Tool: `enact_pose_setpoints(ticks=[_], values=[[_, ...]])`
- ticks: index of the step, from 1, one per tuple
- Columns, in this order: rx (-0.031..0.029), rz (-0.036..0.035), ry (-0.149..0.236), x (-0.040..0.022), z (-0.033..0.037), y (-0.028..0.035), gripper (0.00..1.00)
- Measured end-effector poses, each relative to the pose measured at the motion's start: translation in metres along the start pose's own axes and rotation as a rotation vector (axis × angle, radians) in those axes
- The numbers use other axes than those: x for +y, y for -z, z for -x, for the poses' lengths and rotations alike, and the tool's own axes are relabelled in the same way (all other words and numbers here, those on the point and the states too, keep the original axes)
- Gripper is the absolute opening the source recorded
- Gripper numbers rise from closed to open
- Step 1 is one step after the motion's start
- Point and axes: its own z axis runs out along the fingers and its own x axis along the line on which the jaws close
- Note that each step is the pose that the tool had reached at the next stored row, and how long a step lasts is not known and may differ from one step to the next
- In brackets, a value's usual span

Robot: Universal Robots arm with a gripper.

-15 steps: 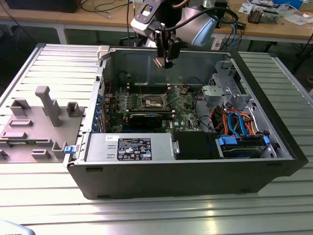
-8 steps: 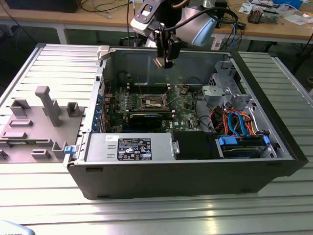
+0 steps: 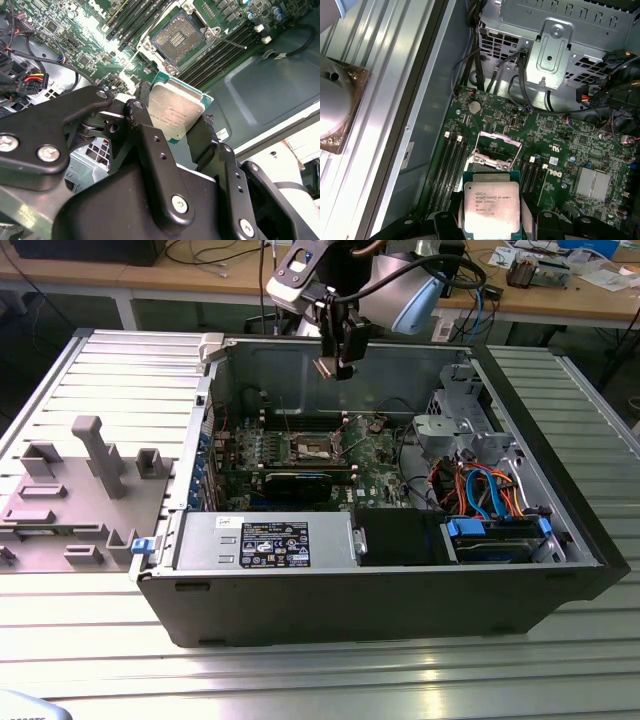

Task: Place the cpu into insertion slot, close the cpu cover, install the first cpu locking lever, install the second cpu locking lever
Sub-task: 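Place the cpu into insertion slot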

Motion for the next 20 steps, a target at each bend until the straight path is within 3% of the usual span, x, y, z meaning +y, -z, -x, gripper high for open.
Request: enact_pose_setpoints(ticks=[20], values=[[-0.0020, 0.0004, -0.022, 0.0000, 0.0000, 0.0000, 0.55]])
